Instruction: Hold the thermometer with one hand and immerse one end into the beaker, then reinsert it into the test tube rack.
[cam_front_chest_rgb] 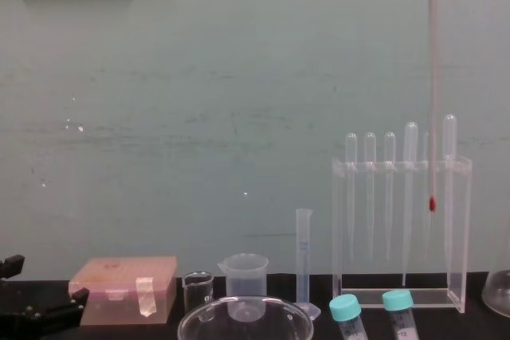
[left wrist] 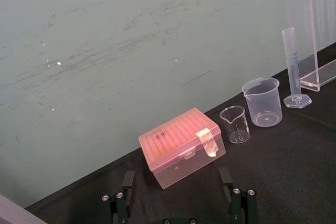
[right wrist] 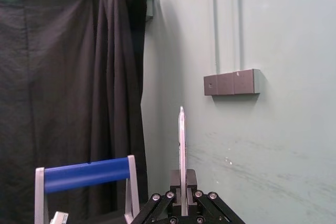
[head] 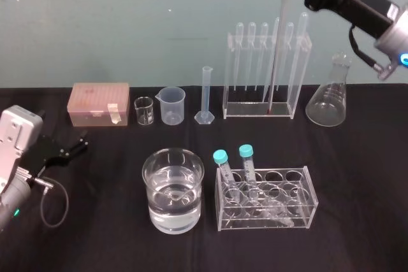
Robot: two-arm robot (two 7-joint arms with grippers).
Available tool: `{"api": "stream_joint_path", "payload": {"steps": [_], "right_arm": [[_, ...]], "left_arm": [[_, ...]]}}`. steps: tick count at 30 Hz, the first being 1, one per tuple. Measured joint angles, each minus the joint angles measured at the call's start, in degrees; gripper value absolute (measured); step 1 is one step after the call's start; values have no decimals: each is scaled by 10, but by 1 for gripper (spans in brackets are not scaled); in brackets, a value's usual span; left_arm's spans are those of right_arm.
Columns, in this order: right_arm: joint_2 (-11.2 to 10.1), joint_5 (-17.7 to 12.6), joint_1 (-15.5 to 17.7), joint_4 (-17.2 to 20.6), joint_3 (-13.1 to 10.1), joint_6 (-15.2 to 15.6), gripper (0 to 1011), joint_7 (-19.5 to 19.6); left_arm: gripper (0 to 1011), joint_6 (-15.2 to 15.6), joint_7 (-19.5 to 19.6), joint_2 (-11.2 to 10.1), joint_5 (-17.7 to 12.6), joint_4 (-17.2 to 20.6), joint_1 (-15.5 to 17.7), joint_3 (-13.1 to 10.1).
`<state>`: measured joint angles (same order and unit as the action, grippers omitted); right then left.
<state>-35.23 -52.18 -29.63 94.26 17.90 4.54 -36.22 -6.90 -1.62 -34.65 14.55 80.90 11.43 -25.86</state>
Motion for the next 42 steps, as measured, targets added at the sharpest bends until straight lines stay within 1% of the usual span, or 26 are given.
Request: {"api": "stream_joint_path", "payload": {"steps": [2, 3, 6, 7, 9, 12, 14, 15, 16, 19, 22, 26, 31, 36, 42], "right_arm": [[2, 0, -12, -6, 7, 2, 57, -4], [6, 1, -23, -14, 16, 2, 56, -9], [15, 3, -39, -28, 31, 3, 56, -17], [22, 4, -48, -37, 43, 3, 56, -24], [30, 5, -57, -48, 54, 2, 56, -32], [55, 8, -80, -76, 87, -3, 56, -57], [69, 7, -92, -89, 104, -7, 56, -73], [69, 7, -92, -89, 104, -7, 56, -73], [74, 7, -96, -94, 110, -8, 56, -79], [96, 3, -111, -112, 134, -14, 56, -105], [110, -1, -119, -126, 148, -23, 56, -121], [125, -4, -123, -144, 163, -36, 56, -130], [137, -3, -120, -165, 178, -54, 56, -138], [141, 5, -115, -181, 188, -67, 56, -147], [148, 19, -105, -209, 202, -89, 56, -170]], "left_arm": [[1008, 0, 0, 0, 0, 0, 0, 0], [1008, 0, 0, 0, 0, 0, 0, 0], [1008, 0, 0, 0, 0, 0, 0, 0], [1008, 0, 0, 0, 0, 0, 0, 0], [1008, 0, 0, 0, 0, 0, 0, 0], [1008, 0, 0, 0, 0, 0, 0, 0], [1008, 0, 0, 0, 0, 0, 0, 0], [1008, 0, 0, 0, 0, 0, 0, 0], [1008, 0, 0, 0, 0, 0, 0, 0], [1008, 0, 0, 0, 0, 0, 0, 0], [1008, 0, 0, 0, 0, 0, 0, 0], [1008, 0, 0, 0, 0, 0, 0, 0], [1008, 0, 0, 0, 0, 0, 0, 0], [1008, 0, 0, 0, 0, 0, 0, 0], [1008, 0, 0, 0, 0, 0, 0, 0]]}}
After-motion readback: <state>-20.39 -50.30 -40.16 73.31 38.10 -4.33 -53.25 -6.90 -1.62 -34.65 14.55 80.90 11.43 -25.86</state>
